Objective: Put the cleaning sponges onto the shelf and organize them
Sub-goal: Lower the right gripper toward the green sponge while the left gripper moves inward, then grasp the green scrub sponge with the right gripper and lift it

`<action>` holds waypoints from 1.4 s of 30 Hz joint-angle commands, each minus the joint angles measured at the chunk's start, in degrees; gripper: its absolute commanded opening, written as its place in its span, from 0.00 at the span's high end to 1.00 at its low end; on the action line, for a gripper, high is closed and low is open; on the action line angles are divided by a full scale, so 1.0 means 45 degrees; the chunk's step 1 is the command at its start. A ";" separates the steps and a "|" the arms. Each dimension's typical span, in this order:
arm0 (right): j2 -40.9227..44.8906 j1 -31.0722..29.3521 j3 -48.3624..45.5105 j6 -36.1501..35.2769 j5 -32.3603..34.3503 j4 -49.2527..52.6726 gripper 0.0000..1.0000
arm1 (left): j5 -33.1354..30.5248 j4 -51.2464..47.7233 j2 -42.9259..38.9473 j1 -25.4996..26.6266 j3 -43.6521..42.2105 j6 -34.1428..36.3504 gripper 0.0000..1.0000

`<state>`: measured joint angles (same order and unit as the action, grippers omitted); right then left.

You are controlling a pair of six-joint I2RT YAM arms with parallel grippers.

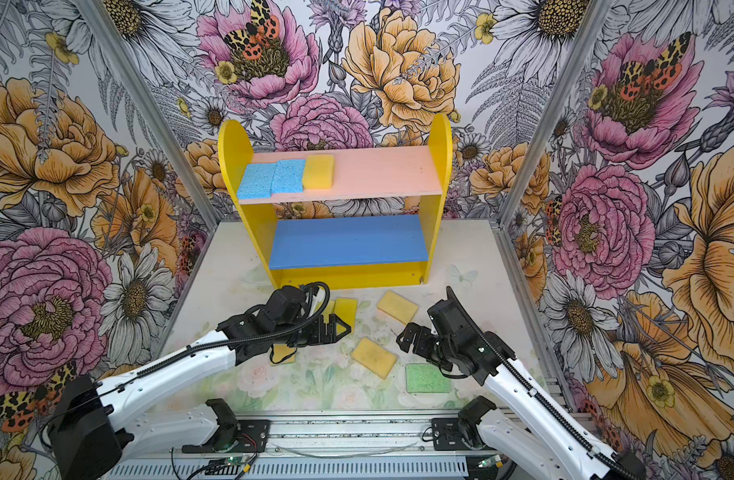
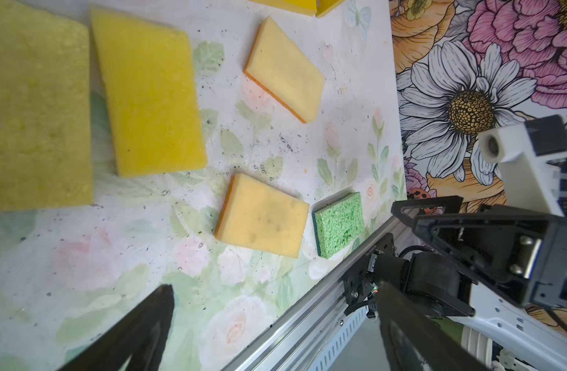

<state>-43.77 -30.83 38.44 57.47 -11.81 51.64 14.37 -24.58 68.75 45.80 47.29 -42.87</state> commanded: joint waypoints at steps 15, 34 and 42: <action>0.0627 -0.0961 -0.2199 0.4241 -0.0857 0.1201 0.01 | 0.0213 0.2456 0.0828 0.0130 0.0406 0.0543 0.01; -0.3119 0.1174 -0.1929 0.1285 0.0344 -0.1563 0.01 | 0.0271 0.2327 -0.0379 -0.0373 -0.0523 0.0368 0.01; -0.6149 0.1792 0.0161 -0.1109 0.0368 -0.4586 0.01 | 0.0380 0.2318 -0.0722 -0.0563 -0.0862 0.0327 0.01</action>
<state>-69.01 -22.98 36.07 58.76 -10.70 39.13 14.94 -14.35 66.85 43.94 44.25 -41.65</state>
